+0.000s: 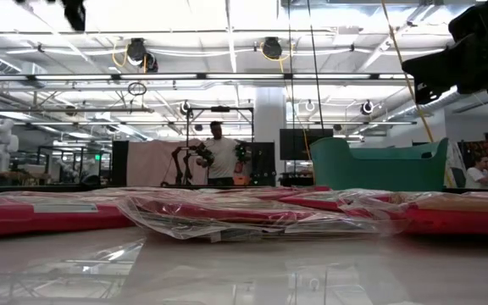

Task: Sort popcorn bags into baskets
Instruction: Put the red popcorn bag into the green bin

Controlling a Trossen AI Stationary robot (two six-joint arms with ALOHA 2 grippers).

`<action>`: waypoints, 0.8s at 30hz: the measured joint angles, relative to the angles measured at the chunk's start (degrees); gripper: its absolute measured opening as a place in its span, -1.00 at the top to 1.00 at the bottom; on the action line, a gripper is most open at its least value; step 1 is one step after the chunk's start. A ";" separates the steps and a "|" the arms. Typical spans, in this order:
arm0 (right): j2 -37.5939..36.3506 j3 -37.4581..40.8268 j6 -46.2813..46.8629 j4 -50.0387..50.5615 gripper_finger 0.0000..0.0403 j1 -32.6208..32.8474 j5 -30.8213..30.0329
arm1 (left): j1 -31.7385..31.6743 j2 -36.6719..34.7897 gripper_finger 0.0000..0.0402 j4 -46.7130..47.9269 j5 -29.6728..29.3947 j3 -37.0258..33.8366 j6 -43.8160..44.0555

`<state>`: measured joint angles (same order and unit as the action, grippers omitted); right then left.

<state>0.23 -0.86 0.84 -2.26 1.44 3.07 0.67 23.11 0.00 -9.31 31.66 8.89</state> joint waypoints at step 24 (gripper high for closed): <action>0.00 0.00 -1.09 -0.02 1.00 -0.01 -1.51 | -4.99 29.34 0.88 30.54 -1.37 40.70 0.28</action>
<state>0.23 -0.86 -0.25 -2.28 1.43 1.56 -4.33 52.45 30.54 -10.68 72.36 9.17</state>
